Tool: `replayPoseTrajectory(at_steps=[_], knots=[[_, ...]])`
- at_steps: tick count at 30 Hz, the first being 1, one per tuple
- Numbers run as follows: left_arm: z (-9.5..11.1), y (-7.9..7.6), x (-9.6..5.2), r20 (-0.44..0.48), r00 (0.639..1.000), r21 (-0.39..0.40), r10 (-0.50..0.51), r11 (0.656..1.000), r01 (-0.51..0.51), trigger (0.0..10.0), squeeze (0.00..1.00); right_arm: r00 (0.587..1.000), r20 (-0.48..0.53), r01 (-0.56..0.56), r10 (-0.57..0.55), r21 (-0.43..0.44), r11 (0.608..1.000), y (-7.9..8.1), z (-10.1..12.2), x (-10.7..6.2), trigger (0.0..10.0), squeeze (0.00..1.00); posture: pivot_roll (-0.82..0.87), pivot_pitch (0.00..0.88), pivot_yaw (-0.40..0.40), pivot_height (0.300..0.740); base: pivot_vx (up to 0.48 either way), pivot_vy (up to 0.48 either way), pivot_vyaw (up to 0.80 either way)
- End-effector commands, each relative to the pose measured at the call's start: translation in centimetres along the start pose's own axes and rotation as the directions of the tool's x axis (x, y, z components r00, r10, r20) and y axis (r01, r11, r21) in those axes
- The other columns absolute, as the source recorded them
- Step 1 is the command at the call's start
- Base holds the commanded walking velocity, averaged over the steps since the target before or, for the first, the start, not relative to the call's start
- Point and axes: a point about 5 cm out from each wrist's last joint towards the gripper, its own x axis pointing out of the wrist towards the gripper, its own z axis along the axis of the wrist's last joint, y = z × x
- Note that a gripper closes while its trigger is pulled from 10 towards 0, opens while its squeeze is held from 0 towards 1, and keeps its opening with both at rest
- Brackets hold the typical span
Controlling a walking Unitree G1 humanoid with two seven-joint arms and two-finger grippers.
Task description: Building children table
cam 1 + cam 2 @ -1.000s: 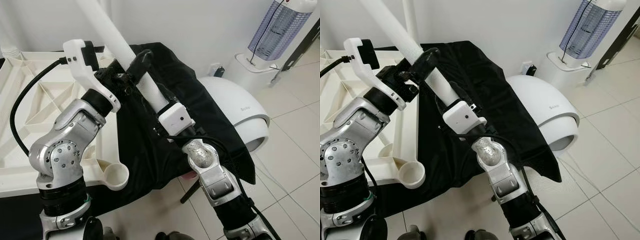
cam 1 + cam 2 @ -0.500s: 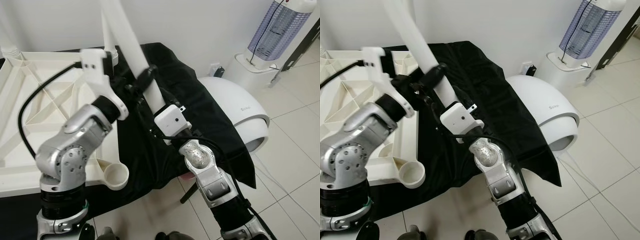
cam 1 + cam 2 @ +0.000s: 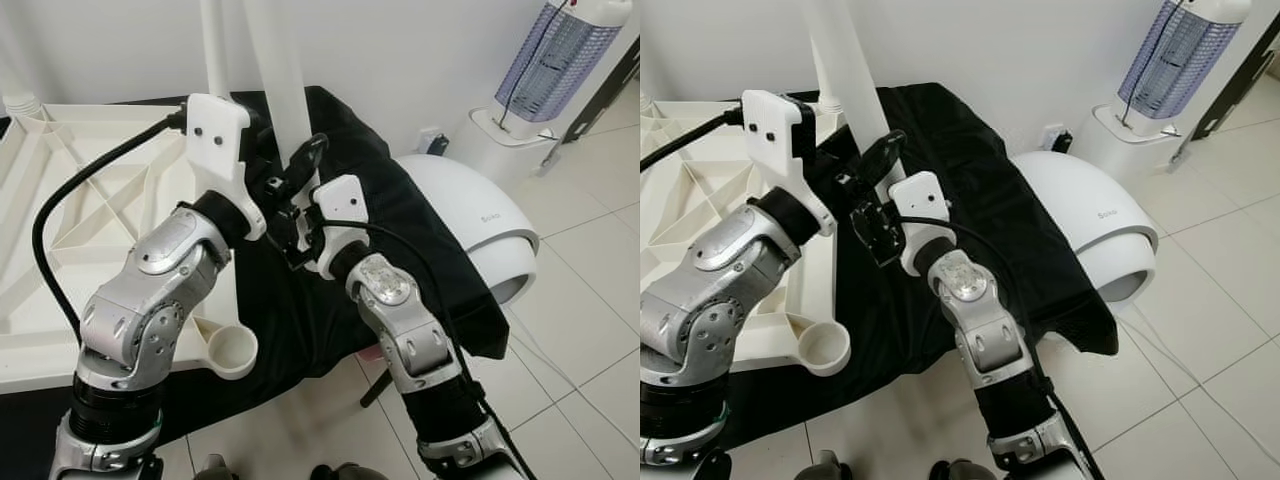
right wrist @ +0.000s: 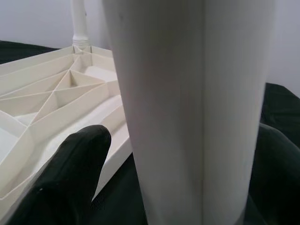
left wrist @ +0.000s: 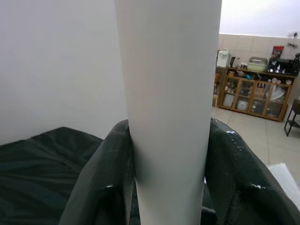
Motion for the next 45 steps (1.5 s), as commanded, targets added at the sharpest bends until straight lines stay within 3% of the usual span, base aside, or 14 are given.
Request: replayPoseTrajectory(at_steps=[1, 5, 15, 17, 18, 19, 20, 27, 28, 31, 33, 34, 40, 45], knots=[[0.6, -1.8, -0.1, 0.031, 0.978, 0.041, -0.206, 0.978, 0.205, 0.0, 0.00, 1.000, 0.004, -0.008, 0.008, -0.049, 0.999, -0.3, 0.3, 0.1, 4.4, 0.00, 0.08, 0.070, -0.084, 0.740, 0.000, 0.000, 0.00], [0.3, -2.0, -0.2, 0.031, 0.976, 0.018, -0.216, 0.976, 0.216, 0.0, 0.00, 0.999, 0.019, -0.035, 0.038, -0.138, 0.990, -0.1, 0.5, 0.1, 0.0, 0.00, 0.08, 0.065, -0.085, 0.740, 0.000, 0.000, 0.00], [0.0, -1.9, -0.4, 0.042, 0.979, 0.002, -0.201, 0.980, 0.201, 0.0, 0.00, 0.998, 0.000, -0.069, 0.070, -0.152, 0.986, 0.4, 0.1, -0.3, 0.0, 0.00, 0.08, 0.057, -0.083, 0.740, 0.000, 0.000, 0.00], [0.0, -1.6, -0.4, 0.037, 0.986, 0.021, -0.163, 0.987, 0.162, 3.7, 0.00, 0.998, -0.003, -0.060, 0.060, -0.117, 0.991, 0.4, 0.1, -0.3, 0.0, 0.00, 0.08, 0.055, -0.081, 0.740, 0.000, 0.000, 0.00], [-0.1, -1.6, -0.4, 0.028, 0.985, 0.025, -0.167, 0.986, 0.167, 10.0, 0.00, 0.999, -0.002, -0.043, 0.043, -0.098, 0.994, 0.3, 0.1, -0.3, 0.0, 0.00, 0.08, 0.055, -0.080, 0.740, 0.000, 0.000, 0.00], [-0.1, -1.6, -0.4, 0.028, 0.985, 0.025, -0.167, 0.986, 0.167, 10.0, 0.00, 0.999, -0.002, -0.043, 0.043, -0.098, 0.994, 0.3, 0.1, -0.3, 0.0, 0.00, 0.08, 0.055, -0.080, 0.740, 0.000, 0.000, 0.00], [-0.1, -1.6, -0.3, 0.021, 0.985, 0.028, -0.174, 0.984, 0.173, 10.0, 1.00, 1.000, -0.001, -0.030, 0.030, -0.087, 0.996, 0.1, 0.1, -0.3, 0.0, 0.00, 0.08, 0.055, -0.080, 0.740, 0.000, 0.000, 0.00], [0.1, -2.1, -0.4, 0.044, 0.963, -0.008, -0.264, 0.964, 0.265, 10.0, 1.00, 0.998, 0.022, 0.065, -0.064, -0.039, 0.997, -1.1, 0.9, 0.2, 0.0, 0.00, 0.08, 0.060, -0.077, 0.740, 0.000, 0.000, 0.00], [0.5, -2.2, -1.4, 0.057, 0.948, -0.068, -0.312, 0.947, 0.315, 10.0, 0.00, 0.983, 0.047, 0.176, -0.175, -0.005, 0.984, -3.1, 1.8, 0.4, 0.0, 0.00, 0.08, 0.067, -0.077, 0.740, 0.000, 0.000, 0.00], [0.7, -1.7, -2.2, 0.059, 0.953, -0.101, -0.299, 0.948, 0.303, 10.0, 0.00, 0.970, 0.064, 0.236, -0.236, 0.004, 0.972, -4.5, 2.2, 0.2, 0.0, 0.00, 0.08, 0.067, -0.077, 0.740, 0.000, 0.000, 0.00], [0.8, -1.3, -2.6, 0.058, 0.957, -0.115, -0.285, 0.950, 0.290, 10.0, 0.00, 0.964, 0.068, 0.258, -0.258, 0.004, 0.966, -5.0, 2.3, -0.1, 4.7, 0.00, 0.08, 0.071, -0.077, 0.740, 0.000, 0.000, 0.00], [0.9, -0.8, -2.9, 0.062, 0.962, -0.124, -0.266, 0.954, 0.272, 10.0, 0.00, 0.959, 0.080, 0.274, -0.273, 0.002, 0.962, -5.5, 2.4, -0.5, 10.0, 0.00, 0.09, 0.072, -0.076, 0.740, 0.000, 0.000, 0.00], [-0.2, 2.0, -3.7, -0.036, 0.999, -0.088, -0.027, 0.996, 0.024, 10.0, 0.00, 0.938, 0.136, 0.323, -0.319, -0.006, 0.946, -6.7, 2.8, -2.2, 10.0, 0.00, 0.09, 0.078, -0.075, 0.740, 0.000, 0.000, 0.00], [-4.8, 4.5, -5.8, -0.247, 0.881, 0.142, 0.403, 0.915, -0.378, 10.0, 0.00, 0.958, 0.114, 0.253, -0.263, 0.099, 0.962, -4.8, 1.3, -4.6, 10.0, 0.00, 0.10, 0.083, -0.073, 0.740, 0.000, 0.000, 0.00]])
